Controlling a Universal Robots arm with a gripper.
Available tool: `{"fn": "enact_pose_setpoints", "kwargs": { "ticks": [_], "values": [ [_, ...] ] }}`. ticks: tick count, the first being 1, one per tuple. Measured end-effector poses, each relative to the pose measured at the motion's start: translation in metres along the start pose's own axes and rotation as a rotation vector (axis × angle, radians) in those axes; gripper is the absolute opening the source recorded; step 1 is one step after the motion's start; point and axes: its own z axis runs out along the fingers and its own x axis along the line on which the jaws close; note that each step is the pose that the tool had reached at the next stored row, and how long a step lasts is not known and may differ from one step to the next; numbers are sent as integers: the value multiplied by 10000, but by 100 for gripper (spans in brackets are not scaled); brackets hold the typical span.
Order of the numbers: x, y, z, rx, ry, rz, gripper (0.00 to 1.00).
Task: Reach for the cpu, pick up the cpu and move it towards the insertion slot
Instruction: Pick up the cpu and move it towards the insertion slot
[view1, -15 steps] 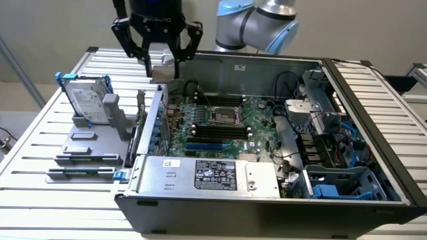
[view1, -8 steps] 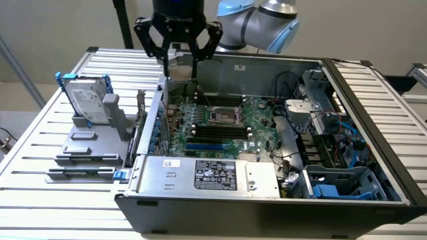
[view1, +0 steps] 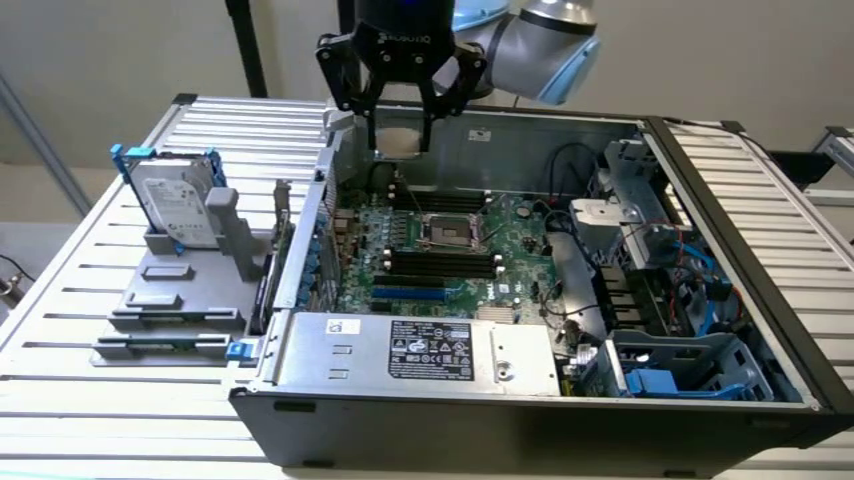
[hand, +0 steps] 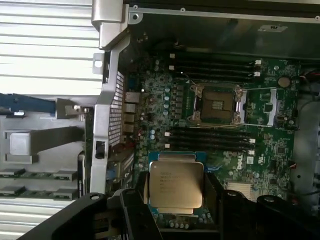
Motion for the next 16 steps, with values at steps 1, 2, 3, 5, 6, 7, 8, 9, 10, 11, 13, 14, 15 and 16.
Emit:
{"fn": "enact_pose_setpoints", "kwargs": {
  "ticks": [1, 2, 3, 5, 6, 7, 8, 9, 10, 11, 13, 14, 15, 16],
  "values": [
    [-37, 24, 8, 0, -1, -1, 55],
    [-70, 51, 17, 0, 0, -1, 55],
    [-105, 83, 29, 0, -1, -1, 55],
    [-164, 148, 52, 0, -1, -1, 55],
    [-193, 181, 64, 1, 0, -1, 55],
    [-222, 214, 77, 0, 0, -1, 55],
    [-250, 247, 88, 0, 0, -1, 55],
    [-280, 281, 100, 0, -1, -1, 55],
    [-307, 312, 111, 1, 0, -1, 55],
    [-334, 341, 122, 1, 0, -1, 55],
    [-391, 385, 145, -1, -1, -1, 55],
    [-420, 402, 155, 0, 0, 0, 55],
    [-450, 418, 168, 0, -1, 0, 55],
    [-477, 430, 179, 0, -1, 0, 55]
  ]
}}
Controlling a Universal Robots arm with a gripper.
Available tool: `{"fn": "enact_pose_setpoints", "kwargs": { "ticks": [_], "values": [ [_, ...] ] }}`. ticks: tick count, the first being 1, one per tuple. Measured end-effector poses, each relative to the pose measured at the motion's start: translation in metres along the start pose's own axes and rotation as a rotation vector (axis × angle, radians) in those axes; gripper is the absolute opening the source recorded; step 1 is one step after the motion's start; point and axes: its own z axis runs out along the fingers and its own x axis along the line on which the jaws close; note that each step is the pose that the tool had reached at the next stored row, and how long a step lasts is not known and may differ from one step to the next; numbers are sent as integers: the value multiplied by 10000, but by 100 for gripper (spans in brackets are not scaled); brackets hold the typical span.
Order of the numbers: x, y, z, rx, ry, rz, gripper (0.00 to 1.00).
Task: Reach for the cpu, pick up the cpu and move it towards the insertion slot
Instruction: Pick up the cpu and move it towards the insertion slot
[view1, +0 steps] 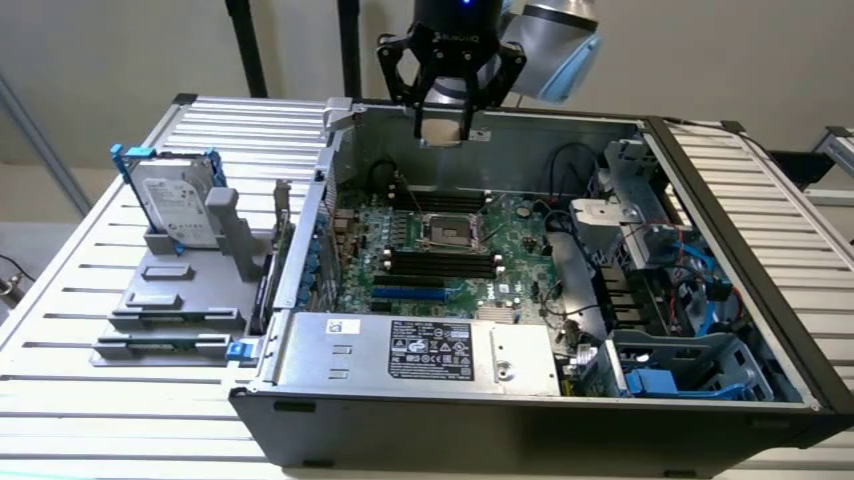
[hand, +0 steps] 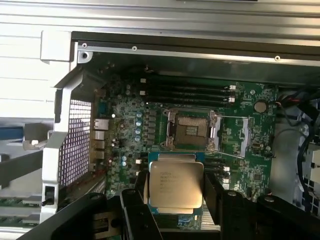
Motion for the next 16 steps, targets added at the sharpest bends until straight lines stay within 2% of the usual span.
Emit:
{"fn": "enact_pose_setpoints", "kwargs": {
  "ticks": [7, 13, 16],
  "values": [
    [-173, 59, 55, 0, -2, 19, 55],
    [-225, 97, 98, 33, -71, 99, 55],
    [-241, 98, 109, 32, -83, 151, 55]
  ]
}}
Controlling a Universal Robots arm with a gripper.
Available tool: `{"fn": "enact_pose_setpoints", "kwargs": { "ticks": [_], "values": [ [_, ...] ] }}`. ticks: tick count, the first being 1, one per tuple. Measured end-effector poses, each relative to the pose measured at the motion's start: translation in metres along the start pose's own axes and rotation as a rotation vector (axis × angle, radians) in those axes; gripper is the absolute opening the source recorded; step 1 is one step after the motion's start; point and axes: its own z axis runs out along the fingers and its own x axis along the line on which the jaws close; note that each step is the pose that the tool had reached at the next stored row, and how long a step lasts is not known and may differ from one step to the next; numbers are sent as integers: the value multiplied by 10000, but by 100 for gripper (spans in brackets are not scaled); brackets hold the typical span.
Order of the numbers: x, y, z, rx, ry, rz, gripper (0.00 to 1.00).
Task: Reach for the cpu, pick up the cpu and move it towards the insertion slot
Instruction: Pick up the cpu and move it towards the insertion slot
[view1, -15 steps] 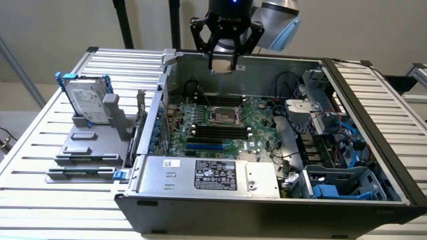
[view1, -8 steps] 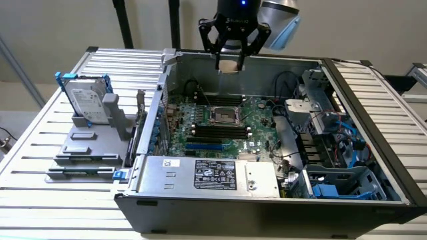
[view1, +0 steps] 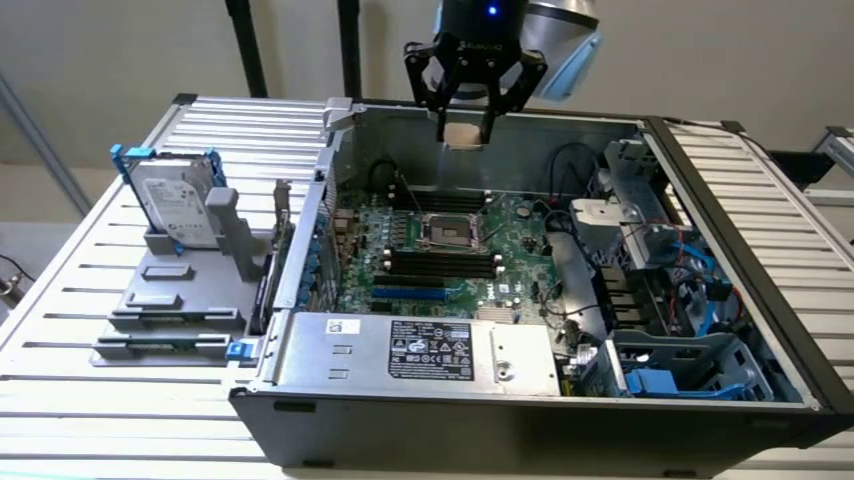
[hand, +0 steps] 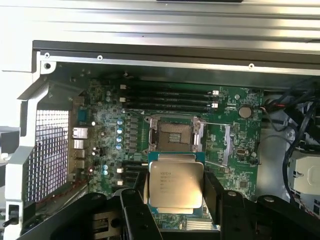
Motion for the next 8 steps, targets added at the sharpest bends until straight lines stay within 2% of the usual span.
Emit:
{"fn": "enact_pose_setpoints", "kwargs": {
  "ticks": [8],
  "values": [
    [0, 0, -1, 2, 1, 5, 55]
  ]
}}
